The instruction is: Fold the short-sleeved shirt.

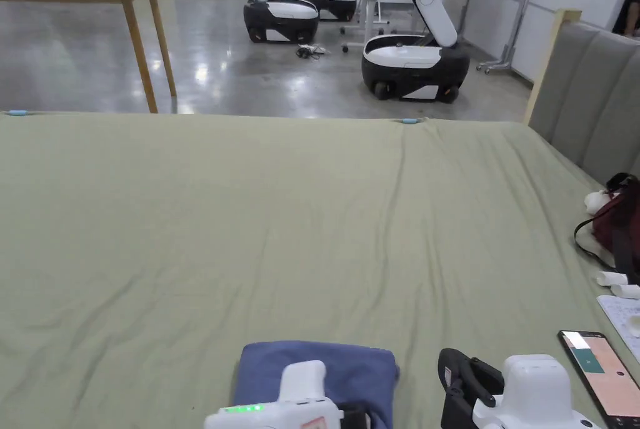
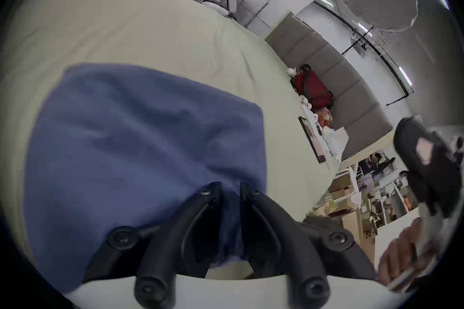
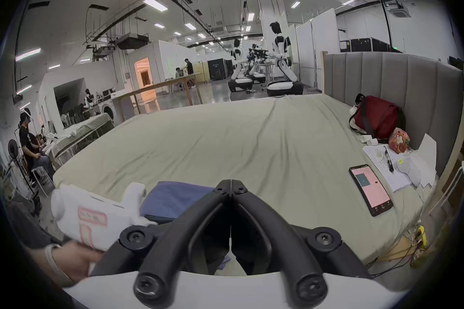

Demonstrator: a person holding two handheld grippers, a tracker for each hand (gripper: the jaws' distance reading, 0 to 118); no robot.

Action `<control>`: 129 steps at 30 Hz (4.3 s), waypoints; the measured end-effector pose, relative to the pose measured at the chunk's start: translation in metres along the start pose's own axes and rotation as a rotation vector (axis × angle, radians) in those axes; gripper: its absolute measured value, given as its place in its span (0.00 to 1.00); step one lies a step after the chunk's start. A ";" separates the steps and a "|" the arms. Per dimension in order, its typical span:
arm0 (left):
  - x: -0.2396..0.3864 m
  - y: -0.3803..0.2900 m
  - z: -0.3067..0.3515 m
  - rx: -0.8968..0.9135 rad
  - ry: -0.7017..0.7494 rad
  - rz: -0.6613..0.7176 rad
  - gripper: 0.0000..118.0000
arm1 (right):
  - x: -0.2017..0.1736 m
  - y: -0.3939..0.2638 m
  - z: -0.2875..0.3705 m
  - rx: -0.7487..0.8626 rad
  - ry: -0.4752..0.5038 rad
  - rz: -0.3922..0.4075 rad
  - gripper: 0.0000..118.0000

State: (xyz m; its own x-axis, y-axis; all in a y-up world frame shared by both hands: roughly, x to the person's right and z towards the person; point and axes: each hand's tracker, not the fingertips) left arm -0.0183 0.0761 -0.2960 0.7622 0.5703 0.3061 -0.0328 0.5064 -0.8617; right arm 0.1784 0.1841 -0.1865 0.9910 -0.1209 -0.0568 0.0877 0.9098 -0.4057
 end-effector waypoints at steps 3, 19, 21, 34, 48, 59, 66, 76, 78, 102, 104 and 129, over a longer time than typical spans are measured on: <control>0.000 0.009 0.004 0.046 -0.006 0.070 0.15 | -0.002 0.000 0.000 -0.016 -0.005 0.003 0.03; -0.097 0.024 0.127 0.200 0.015 0.139 0.87 | -0.037 -0.058 -0.102 -0.274 0.051 -0.147 0.03; -0.118 0.019 0.123 0.189 -0.036 0.231 0.87 | -0.028 -0.065 -0.107 -0.325 -0.023 -0.155 0.03; -0.159 0.004 0.017 0.067 -0.498 0.609 0.55 | -0.018 -0.059 -0.104 -0.312 0.028 -0.227 0.03; -0.231 0.049 0.169 0.073 -0.123 0.355 0.26 | -0.066 -0.015 -0.074 -0.172 0.091 -0.167 0.03; -0.434 0.084 0.352 0.155 0.184 0.399 0.26 | -0.143 -0.010 -0.092 -0.188 0.171 -0.074 0.03; -0.511 0.090 0.407 0.162 0.303 0.462 0.26 | -0.163 -0.008 -0.096 -0.199 0.178 -0.016 0.03; -0.500 0.083 0.433 0.235 0.342 0.422 0.84 | -0.166 0.001 -0.090 -0.185 0.190 0.007 0.03; -0.492 0.082 0.454 0.291 0.377 0.427 0.84 | -0.163 0.001 -0.086 -0.177 0.197 0.001 0.03; 0.048 0.121 0.313 0.895 0.638 -0.471 0.12 | -0.044 0.182 0.002 0.311 -0.107 0.188 0.03; 0.062 0.114 0.310 0.928 0.684 -0.475 0.12 | -0.037 0.190 0.011 0.300 -0.108 0.157 0.03; 0.070 0.117 0.304 0.874 0.629 -0.450 0.29 | -0.047 0.180 0.006 0.326 -0.076 0.155 0.33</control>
State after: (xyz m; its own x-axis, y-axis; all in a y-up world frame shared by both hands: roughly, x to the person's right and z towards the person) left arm -0.1656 0.3720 -0.2523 0.9963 -0.0712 0.0472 0.0748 0.9941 -0.0792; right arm 0.1481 0.3560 -0.2513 0.9986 0.0474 -0.0218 -0.0490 0.9952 -0.0852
